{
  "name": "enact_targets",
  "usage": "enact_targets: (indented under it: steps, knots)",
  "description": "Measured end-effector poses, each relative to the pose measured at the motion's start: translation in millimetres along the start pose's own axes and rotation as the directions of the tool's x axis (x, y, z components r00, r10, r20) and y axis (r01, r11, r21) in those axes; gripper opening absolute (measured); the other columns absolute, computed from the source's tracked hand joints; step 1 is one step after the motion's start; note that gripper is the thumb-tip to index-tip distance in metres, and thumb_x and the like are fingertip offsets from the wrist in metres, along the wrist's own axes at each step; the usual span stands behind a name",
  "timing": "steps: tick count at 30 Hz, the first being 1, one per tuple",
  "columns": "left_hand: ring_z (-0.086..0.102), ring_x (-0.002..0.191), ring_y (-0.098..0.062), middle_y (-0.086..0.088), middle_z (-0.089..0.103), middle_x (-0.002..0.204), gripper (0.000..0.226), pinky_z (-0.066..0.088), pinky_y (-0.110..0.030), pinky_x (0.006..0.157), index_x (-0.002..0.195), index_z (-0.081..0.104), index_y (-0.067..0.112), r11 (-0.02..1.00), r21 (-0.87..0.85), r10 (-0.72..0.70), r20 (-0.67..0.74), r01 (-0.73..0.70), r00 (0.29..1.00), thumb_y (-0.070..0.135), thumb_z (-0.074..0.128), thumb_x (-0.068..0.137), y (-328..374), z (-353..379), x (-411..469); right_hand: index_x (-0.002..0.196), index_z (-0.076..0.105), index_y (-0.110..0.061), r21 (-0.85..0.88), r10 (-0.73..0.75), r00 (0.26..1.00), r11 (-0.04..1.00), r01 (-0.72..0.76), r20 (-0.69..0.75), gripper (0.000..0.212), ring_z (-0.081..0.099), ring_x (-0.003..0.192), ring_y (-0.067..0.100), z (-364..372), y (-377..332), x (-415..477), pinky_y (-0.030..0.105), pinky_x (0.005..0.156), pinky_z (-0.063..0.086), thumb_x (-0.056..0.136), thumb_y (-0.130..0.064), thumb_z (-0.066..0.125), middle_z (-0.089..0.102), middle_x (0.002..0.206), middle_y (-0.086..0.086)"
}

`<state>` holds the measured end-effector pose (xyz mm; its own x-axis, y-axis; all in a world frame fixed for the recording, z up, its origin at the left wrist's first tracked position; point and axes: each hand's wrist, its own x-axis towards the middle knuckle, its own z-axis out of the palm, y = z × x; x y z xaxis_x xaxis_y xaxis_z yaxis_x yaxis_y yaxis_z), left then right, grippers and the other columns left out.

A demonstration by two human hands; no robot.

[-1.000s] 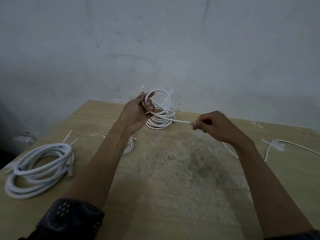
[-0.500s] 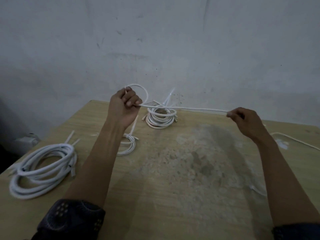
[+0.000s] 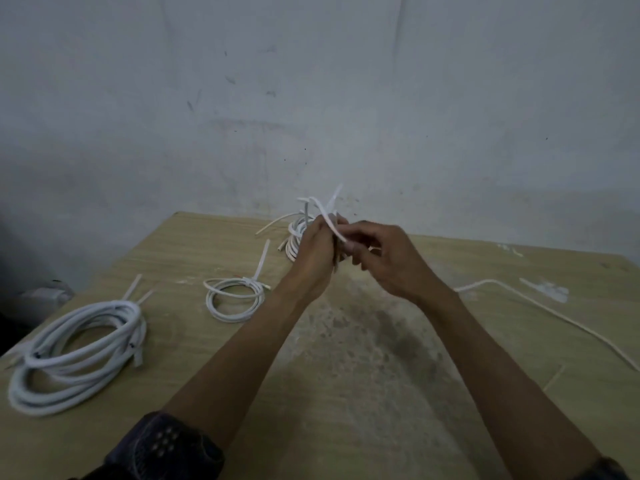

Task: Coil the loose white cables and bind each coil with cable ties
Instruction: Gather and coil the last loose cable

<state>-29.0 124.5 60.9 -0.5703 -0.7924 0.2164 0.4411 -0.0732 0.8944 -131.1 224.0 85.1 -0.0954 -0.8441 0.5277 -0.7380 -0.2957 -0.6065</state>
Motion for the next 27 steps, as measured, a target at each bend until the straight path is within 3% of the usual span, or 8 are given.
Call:
enact_targets:
  steps: [5,9,14,19,22,24,25,27]
  knots:
    - [0.07,0.062,-0.016,-0.006,0.071,0.078,0.023,0.056,-0.034,0.074,0.089,0.055,0.009,0.807,-0.562,-0.266,-0.072,0.182,0.961,0.019,0.04,0.104,20,-27,13,0.108,0.076,-0.019,0.105,0.046,0.999,0.994,-0.043,-0.026,0.02,0.063,0.074,0.004,-5,7,-3,0.031,0.066,0.051,0.092,-0.008,0.069,0.074,0.091,-0.005]
    - [0.069,0.061,-0.015,-0.004,0.07,0.076,0.026,0.059,-0.029,0.068,0.089,0.063,0.007,0.668,-0.714,-0.315,-0.015,0.21,0.949,0.01,0.039,0.1,35,-52,18,0.105,0.077,-0.016,0.082,0.072,0.997,0.994,-0.074,0.023,0.019,0.065,0.077,0.005,-10,16,-5,0.021,0.065,0.049,0.091,-0.006,0.069,0.074,0.092,-0.006]
    - [0.045,0.043,-0.012,0.003,0.047,0.054,0.03,0.046,-0.028,0.067,0.077,0.052,0.011,0.77,-0.606,-0.255,-0.006,0.199,0.967,0.014,0.035,0.102,43,-43,15,0.106,0.078,-0.016,-0.01,0.105,0.976,0.994,-0.105,0.193,0.017,0.069,0.079,0.019,-1,26,-6,0.023,0.067,0.052,0.091,-0.011,0.072,0.075,0.092,0.0]
    - [0.023,0.034,-0.01,0.006,0.026,0.044,0.039,0.036,-0.019,0.045,0.067,0.042,0.017,0.719,-0.641,-0.258,0.114,0.269,0.959,0.027,0.035,0.104,47,-48,13,0.086,0.077,-0.016,-0.104,0.304,0.866,0.952,-0.287,0.397,0.018,0.061,0.055,0.013,-18,29,-13,0.026,0.056,0.05,0.097,-0.021,0.063,0.069,0.063,0.005]
    - [0.022,0.037,-0.01,0.006,0.028,0.045,0.047,0.031,-0.02,0.039,0.058,0.039,0.019,0.769,-0.592,-0.223,0.104,0.24,0.969,0.033,0.041,0.102,61,-66,16,0.065,0.073,-0.019,-0.355,0.344,0.937,0.885,-0.303,0.058,0.04,0.053,0.049,0.013,-48,49,-11,0.026,0.053,0.038,0.092,-0.047,0.064,0.055,0.049,0.0]
    - [0.013,0.042,-0.008,0.007,0.024,0.046,0.044,0.023,-0.02,0.035,0.06,0.041,0.02,0.838,-0.485,-0.204,0.146,0.25,0.968,0.034,0.042,0.102,69,-77,16,0.061,0.07,-0.017,-0.425,0.334,0.903,0.8,-0.423,-0.27,0.042,0.055,0.055,0.02,-75,65,-12,0.029,0.055,0.035,0.089,-0.049,0.068,0.053,0.048,0.0]
    - [0.009,0.044,-0.008,0.008,0.022,0.046,0.04,0.019,-0.02,0.035,0.065,0.043,0.019,0.872,-0.42,-0.2,0.165,0.252,0.966,0.034,0.043,0.101,71,-78,14,0.061,0.07,-0.018,-0.38,0.349,0.88,0.803,-0.458,-0.324,0.037,0.053,0.055,0.019,-88,70,-15,0.029,0.055,0.033,0.088,-0.044,0.071,0.052,0.048,-0.002]
    - [0.007,0.046,-0.009,0.009,0.016,0.048,0.031,0.016,-0.019,0.036,0.076,0.05,0.016,0.919,-0.316,-0.188,0.175,0.236,0.966,0.032,0.041,0.101,71,-77,11,0.065,0.071,-0.02,-0.226,0.398,0.907,0.879,-0.419,-0.137,0.025,0.045,0.051,0.009,-112,70,-24,0.028,0.053,0.031,0.086,-0.031,0.077,0.05,0.048,-0.007]
